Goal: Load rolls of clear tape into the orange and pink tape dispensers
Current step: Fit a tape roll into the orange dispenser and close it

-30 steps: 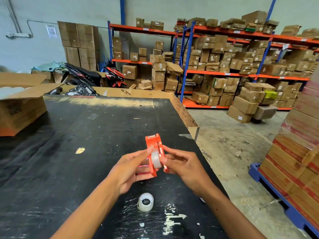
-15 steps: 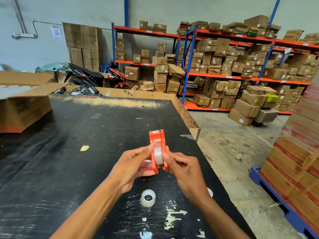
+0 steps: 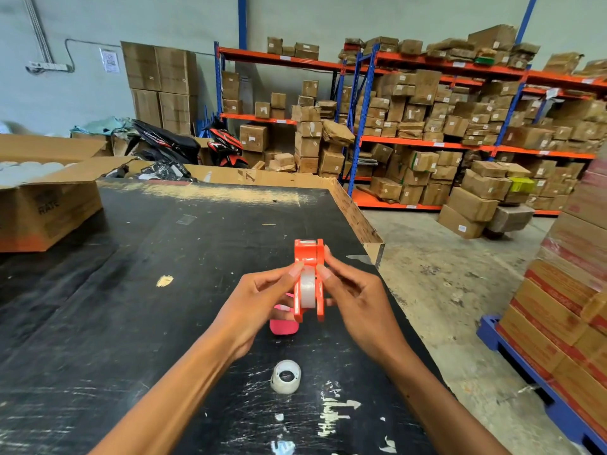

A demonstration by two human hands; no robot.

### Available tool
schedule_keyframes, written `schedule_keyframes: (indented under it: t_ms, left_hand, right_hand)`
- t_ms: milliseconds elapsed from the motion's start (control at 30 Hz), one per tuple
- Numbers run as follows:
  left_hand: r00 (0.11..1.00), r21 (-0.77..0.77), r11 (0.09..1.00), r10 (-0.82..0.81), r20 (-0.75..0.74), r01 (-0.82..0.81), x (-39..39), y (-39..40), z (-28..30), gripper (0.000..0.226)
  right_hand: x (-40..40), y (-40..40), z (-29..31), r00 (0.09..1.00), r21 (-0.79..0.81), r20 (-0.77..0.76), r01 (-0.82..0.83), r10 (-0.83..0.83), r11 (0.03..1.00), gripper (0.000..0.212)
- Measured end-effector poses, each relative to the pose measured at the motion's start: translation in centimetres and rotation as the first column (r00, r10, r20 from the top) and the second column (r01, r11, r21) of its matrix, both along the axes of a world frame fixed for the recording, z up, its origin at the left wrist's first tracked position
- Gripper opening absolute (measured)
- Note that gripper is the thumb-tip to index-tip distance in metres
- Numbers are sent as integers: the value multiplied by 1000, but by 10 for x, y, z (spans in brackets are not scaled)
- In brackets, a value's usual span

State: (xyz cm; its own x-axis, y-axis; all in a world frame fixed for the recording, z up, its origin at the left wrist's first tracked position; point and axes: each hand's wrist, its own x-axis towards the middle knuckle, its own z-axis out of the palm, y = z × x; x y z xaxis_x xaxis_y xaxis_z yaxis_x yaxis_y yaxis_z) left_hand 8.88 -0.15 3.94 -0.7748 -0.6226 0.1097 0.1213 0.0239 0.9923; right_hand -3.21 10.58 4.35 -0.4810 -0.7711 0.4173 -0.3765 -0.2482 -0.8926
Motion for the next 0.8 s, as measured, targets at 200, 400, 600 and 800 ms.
schedule_keyframes:
  t_ms: [200,400,600,800]
  left_hand:
    - [1000,-21,1000,3,5,-2,-3,-4,-1,34]
    - [1000,-94,996,9,-6,-9,-8,-2,4,28]
    - [1000,-140,990,21,-12,-23,-12,-2,0,31]
    - [999,-166,986,24,-36,-29,-14,-3,3,30]
  right_hand:
    - [-8,-5,6,999,37,-43,-6,7,999,37]
    - [-10,-12,13,992,-59,94,91,-85,994,21]
    - [-14,-15,20,973,-82,192,144,-126,986,15]
    - [-14,-17,17,986,-84,100,145,-136,986,23]
